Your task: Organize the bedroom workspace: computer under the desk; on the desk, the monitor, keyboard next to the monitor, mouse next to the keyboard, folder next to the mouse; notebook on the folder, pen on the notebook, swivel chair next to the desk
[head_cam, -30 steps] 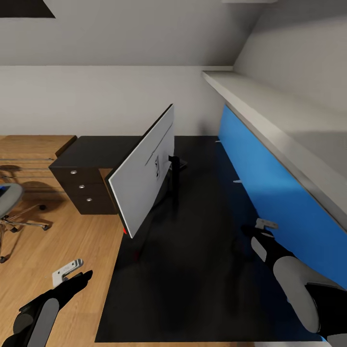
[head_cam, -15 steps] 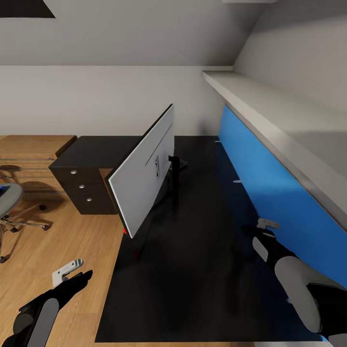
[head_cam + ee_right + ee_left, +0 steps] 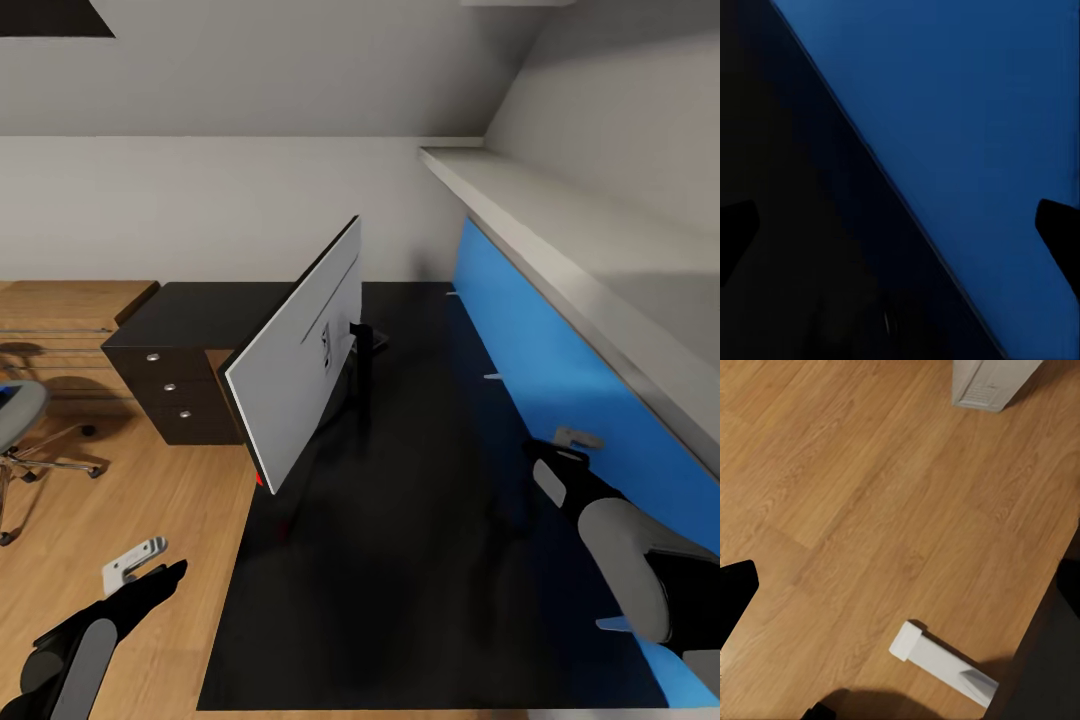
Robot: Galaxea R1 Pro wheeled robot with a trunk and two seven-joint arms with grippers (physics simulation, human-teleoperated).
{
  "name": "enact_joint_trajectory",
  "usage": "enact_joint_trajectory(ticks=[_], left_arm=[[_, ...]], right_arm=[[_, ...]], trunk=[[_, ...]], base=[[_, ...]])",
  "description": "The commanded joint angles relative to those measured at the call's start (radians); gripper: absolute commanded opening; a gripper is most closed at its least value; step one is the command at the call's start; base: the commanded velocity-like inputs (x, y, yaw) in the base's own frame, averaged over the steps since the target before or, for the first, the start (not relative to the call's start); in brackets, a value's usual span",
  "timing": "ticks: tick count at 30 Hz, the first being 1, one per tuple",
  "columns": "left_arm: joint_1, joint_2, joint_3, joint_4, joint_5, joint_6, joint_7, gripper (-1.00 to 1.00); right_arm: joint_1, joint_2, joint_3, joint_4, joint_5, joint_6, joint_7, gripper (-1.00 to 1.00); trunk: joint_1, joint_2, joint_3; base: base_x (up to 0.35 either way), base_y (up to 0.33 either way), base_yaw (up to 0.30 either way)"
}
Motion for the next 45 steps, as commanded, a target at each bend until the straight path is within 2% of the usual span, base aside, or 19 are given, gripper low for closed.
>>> enact_joint_trajectory(ticks=[1,11,23,42,45], left_arm=[[0.000,0.000,0.002,-0.001,0.011,0.004,0.008,1.00],[0.000,0.001,0.007,-0.024,0.011,0.002,0.008,1.00],[0.000,0.002,0.014,-0.059,0.012,0.009,0.008,1.00],[0.000,0.002,0.015,-0.070,0.012,0.006,0.010,1.00],[0.000,0.001,0.015,-0.070,0.012,0.007,0.010,1.00]], right_arm=[[-0.002,0.000,0.000,-0.003,0.008,0.005,-0.007,1.00],[-0.005,0.008,0.000,0.011,-0.013,0.008,-0.012,1.00],[-0.003,0.014,0.000,0.012,-0.015,0.004,-0.012,1.00],[-0.002,0.014,0.000,0.011,-0.013,0.002,-0.013,1.00],[-0.002,0.014,0.000,0.010,-0.013,0.002,-0.013,1.00]], trunk=[[0.000,-0.001,-0.001],[0.000,-0.001,-0.001],[0.000,-0.001,-0.001],[0.073,-0.134,-0.061],[0.073,-0.134,-0.061]], base=[[0.000,0.000,0.000],[0.000,0.000,0.000],[0.000,0.000,0.000],[0.000,0.000,0.000],[0.000,0.000,0.000]])
